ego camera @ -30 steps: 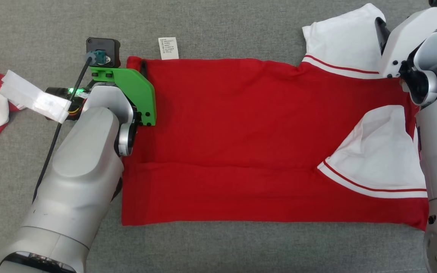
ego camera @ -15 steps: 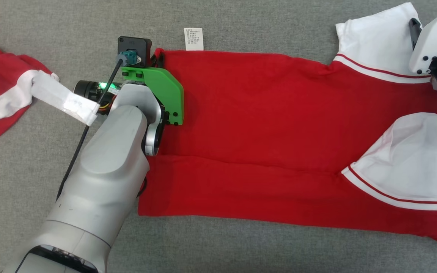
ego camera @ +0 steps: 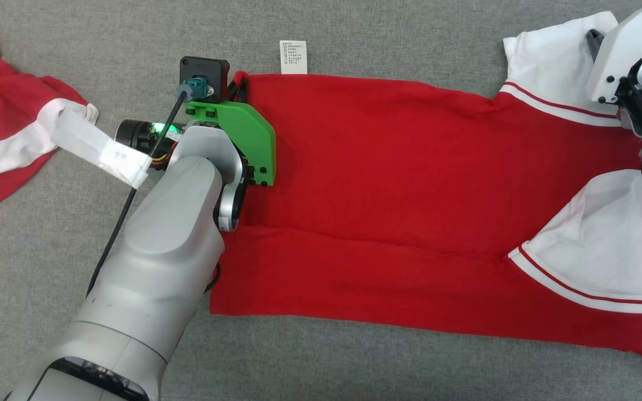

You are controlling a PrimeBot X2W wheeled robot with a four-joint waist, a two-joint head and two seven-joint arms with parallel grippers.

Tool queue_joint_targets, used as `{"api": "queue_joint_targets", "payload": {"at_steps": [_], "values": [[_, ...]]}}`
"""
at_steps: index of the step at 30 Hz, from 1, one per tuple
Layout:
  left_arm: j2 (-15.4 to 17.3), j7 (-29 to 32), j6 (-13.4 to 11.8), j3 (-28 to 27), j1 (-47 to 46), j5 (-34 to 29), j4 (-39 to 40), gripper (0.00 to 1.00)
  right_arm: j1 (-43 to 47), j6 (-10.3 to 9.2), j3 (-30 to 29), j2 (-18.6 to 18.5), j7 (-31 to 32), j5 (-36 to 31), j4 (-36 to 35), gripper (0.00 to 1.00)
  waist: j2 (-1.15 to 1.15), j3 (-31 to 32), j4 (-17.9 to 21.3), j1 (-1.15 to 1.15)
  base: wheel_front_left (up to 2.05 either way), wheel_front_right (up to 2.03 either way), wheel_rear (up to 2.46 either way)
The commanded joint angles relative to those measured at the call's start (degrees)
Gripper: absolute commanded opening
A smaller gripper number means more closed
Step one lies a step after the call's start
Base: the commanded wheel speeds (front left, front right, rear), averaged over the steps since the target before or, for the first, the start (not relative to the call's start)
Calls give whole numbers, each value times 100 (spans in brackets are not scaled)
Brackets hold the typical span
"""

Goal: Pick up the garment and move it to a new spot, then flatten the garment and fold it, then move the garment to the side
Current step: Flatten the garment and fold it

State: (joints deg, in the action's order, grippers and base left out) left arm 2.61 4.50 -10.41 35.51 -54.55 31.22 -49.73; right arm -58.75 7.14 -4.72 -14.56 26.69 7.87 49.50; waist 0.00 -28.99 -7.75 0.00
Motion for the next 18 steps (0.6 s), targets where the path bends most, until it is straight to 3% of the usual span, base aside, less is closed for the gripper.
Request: {"api": "queue_joint_targets", "payload": {"at_steps": [1, 7, 18], "values": [[73, -7, -29, 17, 160, 32, -142, 0, 340, 47, 113, 44, 35, 4, 216, 0, 0, 50, 17, 0, 0, 0, 0], [68, -389, -92, -62, 182, 101, -263, 0, 272, 29, 71, -131, -829, -206, 63, 0, 0, 259, 118, 0, 0, 0, 0], [207, -1300, 95, -137, 433, 157, -728, 0, 730, 29, 179, 137, -2443, -5, 409, 0, 0, 1055, 476, 0, 0, 0, 0]]}}
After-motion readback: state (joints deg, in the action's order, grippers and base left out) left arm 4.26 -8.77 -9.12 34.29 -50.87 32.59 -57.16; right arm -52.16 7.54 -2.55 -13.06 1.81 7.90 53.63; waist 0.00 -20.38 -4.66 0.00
